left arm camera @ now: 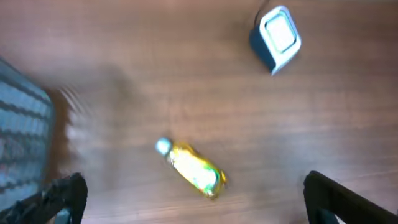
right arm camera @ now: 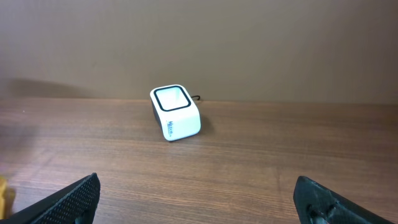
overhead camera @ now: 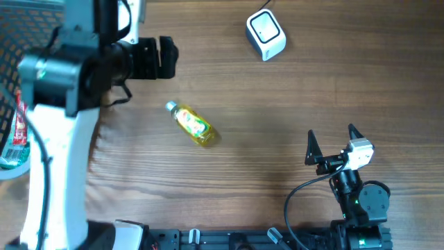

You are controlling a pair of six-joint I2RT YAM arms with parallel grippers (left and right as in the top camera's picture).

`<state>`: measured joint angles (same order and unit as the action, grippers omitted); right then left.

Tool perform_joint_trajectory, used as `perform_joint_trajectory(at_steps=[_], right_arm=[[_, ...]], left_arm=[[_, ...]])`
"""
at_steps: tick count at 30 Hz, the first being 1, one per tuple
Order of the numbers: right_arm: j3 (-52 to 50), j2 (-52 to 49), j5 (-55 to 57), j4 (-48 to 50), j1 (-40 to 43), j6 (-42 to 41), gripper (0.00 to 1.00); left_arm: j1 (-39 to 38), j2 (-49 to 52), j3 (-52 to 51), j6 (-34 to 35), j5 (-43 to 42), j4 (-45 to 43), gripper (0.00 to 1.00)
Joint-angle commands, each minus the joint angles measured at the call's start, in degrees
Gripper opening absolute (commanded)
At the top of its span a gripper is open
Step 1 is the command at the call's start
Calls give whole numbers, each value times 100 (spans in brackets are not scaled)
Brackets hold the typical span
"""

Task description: Scan the item barcode

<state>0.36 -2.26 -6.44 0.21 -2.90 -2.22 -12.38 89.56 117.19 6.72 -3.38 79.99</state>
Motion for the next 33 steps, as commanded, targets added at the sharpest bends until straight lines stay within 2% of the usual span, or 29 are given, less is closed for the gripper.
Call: perform_joint_trajectory(at_steps=[1, 3, 7, 12, 14, 18, 21, 26, 33], right_arm=[[-7, 15, -85, 22, 24, 66, 100], [-7, 15, -87, 22, 24, 66, 100], [-7, 15, -85, 22, 24, 68, 100], [-7, 15, -85, 22, 24, 66, 100], [-7, 15, -87, 22, 24, 68, 100], [-7, 15, -87, 22, 24, 68, 100], [-7, 15, -85, 22, 24, 66, 100], [-7, 15, -87, 22, 24, 66, 100], [-7, 15, -87, 22, 24, 66, 100]], left_arm=[[-26, 490, -105, 302, -651, 164, 100], [-26, 754, -107, 531, -704, 245, 100], [-55, 1351, -136, 1775, -708, 400, 100], [-74, 1670, -483, 2822, -680, 223, 100], [-76, 1676, -879, 3233, -476, -72, 100], [-74, 1676, -1703, 4492, 175, -610, 100], [-83, 1676, -2387, 5233, 199, -1064, 100], [-103, 1696, -3410, 5272, 195, -2002, 100], [-129, 1711, -4286, 5543, 197, -2736, 100]])
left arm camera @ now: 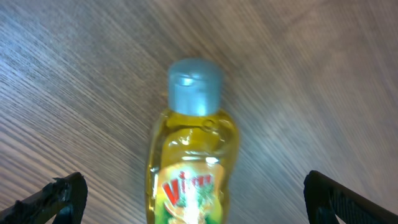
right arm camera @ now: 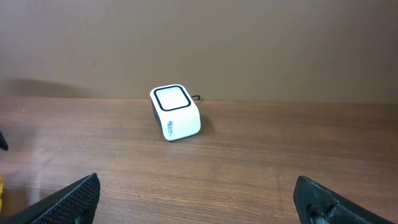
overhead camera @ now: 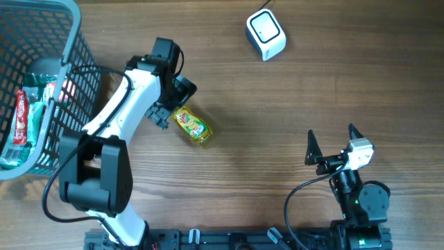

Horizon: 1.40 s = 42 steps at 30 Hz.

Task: Scan the item barcode
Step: 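Carry the yellow bottle with the left gripper toward the white scanner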

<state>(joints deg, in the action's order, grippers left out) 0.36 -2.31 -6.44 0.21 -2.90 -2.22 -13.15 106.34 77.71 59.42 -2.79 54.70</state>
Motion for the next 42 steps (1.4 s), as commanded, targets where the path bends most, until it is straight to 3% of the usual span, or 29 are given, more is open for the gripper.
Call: perform_joint_trajectory(at_steps=[1, 9, 21, 26, 33, 38, 42], right_arm=[[-7, 20, -85, 22, 24, 66, 100], [-7, 20, -85, 22, 24, 66, 100], [-7, 20, -87, 22, 24, 66, 100], [-7, 20, -87, 22, 24, 68, 100], [-7, 20, -85, 22, 24, 66, 100], [-7, 20, -87, 22, 24, 68, 100], [-7, 20, -85, 22, 24, 66, 100]], left_arm=[[-70, 33, -459, 273, 136, -361, 99], [-227, 50, -780, 256, 315, -1038, 82], [-407, 426, -839, 254, 645, -1108, 72], [-407, 426, -839, 225, 704, -1126, 59], [-400, 422, -833, -1213, 697, -1497, 39], [-396, 155, -529, -1742, 702, -1532, 35], [-396, -337, -472, -1875, 997, -1530, 38]])
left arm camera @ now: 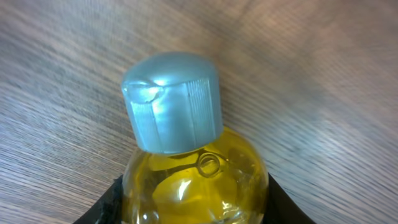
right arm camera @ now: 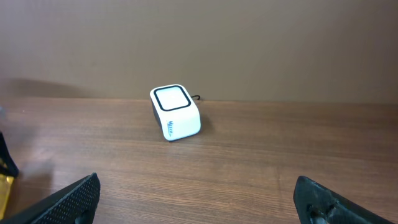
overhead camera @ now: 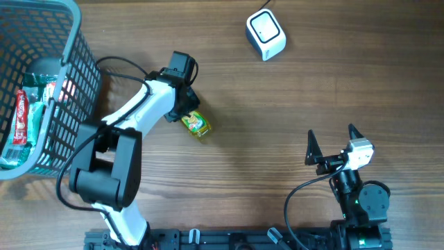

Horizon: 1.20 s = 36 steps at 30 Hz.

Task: Scan the item barcode
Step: 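Carry the yellow bottle with the left gripper toward the white scanner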

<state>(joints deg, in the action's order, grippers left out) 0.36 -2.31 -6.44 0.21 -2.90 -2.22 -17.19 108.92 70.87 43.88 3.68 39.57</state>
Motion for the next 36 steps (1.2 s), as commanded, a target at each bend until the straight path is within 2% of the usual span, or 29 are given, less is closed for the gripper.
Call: perform_joint_trajectory(at_steps=[1, 6, 11, 13, 18, 21, 26, 36], right_arm=[[-7, 20, -85, 22, 24, 66, 100], [-7, 20, -87, 22, 24, 66, 100], [-7, 20, -87, 22, 24, 68, 100], [-7, 20, -85, 22, 24, 66, 100], [-7, 20, -85, 22, 24, 68, 100], [-7, 20, -85, 22, 24, 68, 100], [-7, 20, -85, 22, 24, 66, 100], [-7, 20, -87, 22, 24, 68, 100]], left_arm=[[4, -754, 212, -345, 444, -17, 39], [-9, -1504, 212, -787, 678, -39, 42], [-358, -2033, 212, -1580, 1770, -131, 46], [-669, -2076, 212, -1812, 2398, -151, 46], [-1735, -2074, 212, -1812, 4498, -310, 45], [-2223, -2074, 212, -1792, 5178, -671, 46], [-2758, -2074, 212, -1464, 5233, -1126, 46], [-3519, -2072, 210, -1473, 5235, -1174, 46]])
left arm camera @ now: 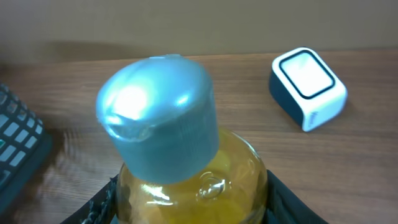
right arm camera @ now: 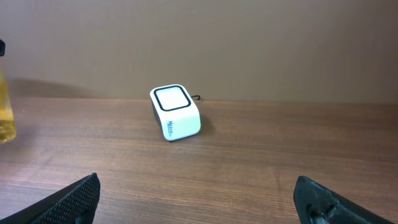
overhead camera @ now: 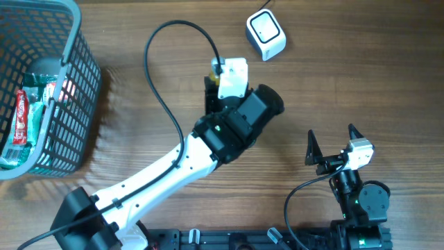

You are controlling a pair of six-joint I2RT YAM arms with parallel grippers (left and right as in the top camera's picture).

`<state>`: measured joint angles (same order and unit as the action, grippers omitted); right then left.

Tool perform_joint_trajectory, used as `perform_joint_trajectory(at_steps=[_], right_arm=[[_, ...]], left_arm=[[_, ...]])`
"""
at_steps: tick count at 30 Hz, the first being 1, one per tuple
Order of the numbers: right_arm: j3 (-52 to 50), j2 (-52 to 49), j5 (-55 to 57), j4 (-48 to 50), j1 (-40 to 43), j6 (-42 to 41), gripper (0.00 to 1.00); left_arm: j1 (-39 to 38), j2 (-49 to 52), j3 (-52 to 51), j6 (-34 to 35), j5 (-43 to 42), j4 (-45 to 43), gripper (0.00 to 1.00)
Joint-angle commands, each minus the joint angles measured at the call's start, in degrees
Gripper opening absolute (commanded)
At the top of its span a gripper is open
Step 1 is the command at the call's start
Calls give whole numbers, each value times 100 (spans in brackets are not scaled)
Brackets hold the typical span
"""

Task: Scan the item barcode
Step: 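Carry the yellow bottle with the left gripper toward the white scanner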

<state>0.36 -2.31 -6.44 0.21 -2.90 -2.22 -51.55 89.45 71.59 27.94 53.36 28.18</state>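
Observation:
A yellow bottle [left arm camera: 193, 177] with a grey-blue cap [left arm camera: 155, 118] fills the left wrist view, and my left gripper [left arm camera: 193, 208] is shut on its body, a black finger [left arm camera: 98, 208] at each side. It is held off the table, cap toward the white barcode scanner [left arm camera: 308, 87]. From overhead the raised left arm [overhead camera: 236, 118] hides the bottle, and the scanner [overhead camera: 266, 33] sits at the back. A sliver of the bottle [right arm camera: 6, 106] shows left of the scanner [right arm camera: 176, 112]. My right gripper [overhead camera: 331, 147] stands open at the front right, holding nothing.
A grey wire basket [overhead camera: 41, 83] with packaged goods stands at the left edge, its corner visible in the left wrist view [left arm camera: 15, 140]. The scanner's cable runs off the back. The wooden table [overhead camera: 361, 83] stretches between scanner and right arm.
The left gripper, shut on the bottle lying on the table near the basket, now holds it lifted over the table's middle, closer to the scanner. The right arm has not moved.
The bottle lay on the table with my left gripper open high above it. Then the open gripper was low at the bottle's cap end. Then it was shut on the bottle on the table. Now the bottle is raised facing the scanner.

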Motion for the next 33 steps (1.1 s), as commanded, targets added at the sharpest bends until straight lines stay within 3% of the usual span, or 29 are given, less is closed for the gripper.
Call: perform_joint_trajectory(at_steps=[1, 19, 28, 33], right_arm=[[-7, 20, -87, 22, 24, 66, 100], [-7, 20, -85, 22, 24, 66, 99], [-7, 20, -85, 22, 24, 66, 100], [-4, 20, -87, 22, 24, 66, 100]], left_arm=[[-109, -125, 138, 118, 269, -33, 46], [-162, -81, 111, 120, 267, -188, 46], [-310, 37, -1460, 26, 828, -2830, 46], [-302, 793, -1591, -1438, 826, -3654, 46]])
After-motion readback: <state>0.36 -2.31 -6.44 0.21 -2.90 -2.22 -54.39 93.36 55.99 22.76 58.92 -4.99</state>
